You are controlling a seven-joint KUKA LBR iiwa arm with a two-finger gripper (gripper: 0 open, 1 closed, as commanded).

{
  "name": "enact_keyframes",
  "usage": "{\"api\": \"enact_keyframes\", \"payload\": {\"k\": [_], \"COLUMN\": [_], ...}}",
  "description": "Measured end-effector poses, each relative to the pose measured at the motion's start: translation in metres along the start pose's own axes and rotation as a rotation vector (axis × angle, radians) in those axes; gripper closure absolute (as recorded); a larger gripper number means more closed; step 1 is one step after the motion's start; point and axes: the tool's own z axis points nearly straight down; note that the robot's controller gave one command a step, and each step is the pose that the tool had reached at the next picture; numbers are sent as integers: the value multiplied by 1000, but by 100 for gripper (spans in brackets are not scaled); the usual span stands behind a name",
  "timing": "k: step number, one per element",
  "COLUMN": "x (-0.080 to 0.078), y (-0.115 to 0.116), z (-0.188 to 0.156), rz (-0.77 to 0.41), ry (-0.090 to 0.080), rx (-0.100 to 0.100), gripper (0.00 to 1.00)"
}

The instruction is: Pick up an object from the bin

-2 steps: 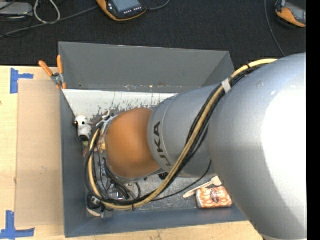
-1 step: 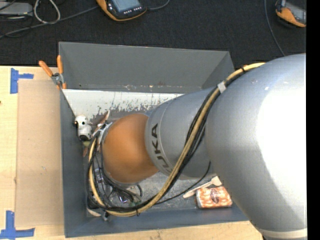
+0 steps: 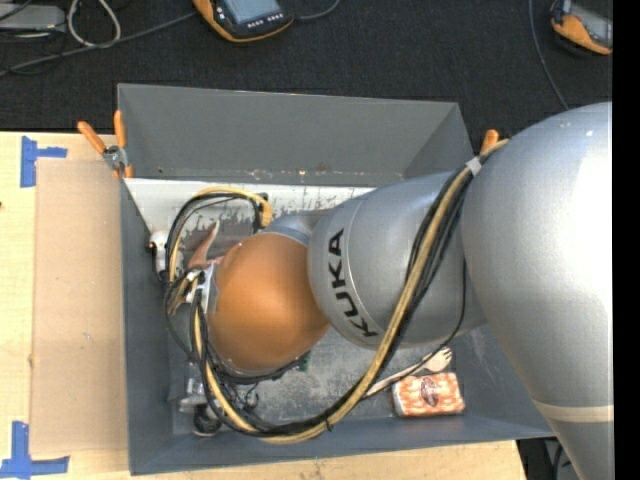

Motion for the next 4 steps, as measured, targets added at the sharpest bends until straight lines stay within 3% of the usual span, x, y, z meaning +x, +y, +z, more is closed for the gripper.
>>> {"api": "enact_keyframes", "payload": {"k": [1,3,4], "x": [1,2,3], "y": [-1,2,4], "z": [3,-16,-45], "rz": [-135,-124,-123], "ry": [-1,5,11], "rx": [0,-7,-18], "gripper": [100,100,100]}}
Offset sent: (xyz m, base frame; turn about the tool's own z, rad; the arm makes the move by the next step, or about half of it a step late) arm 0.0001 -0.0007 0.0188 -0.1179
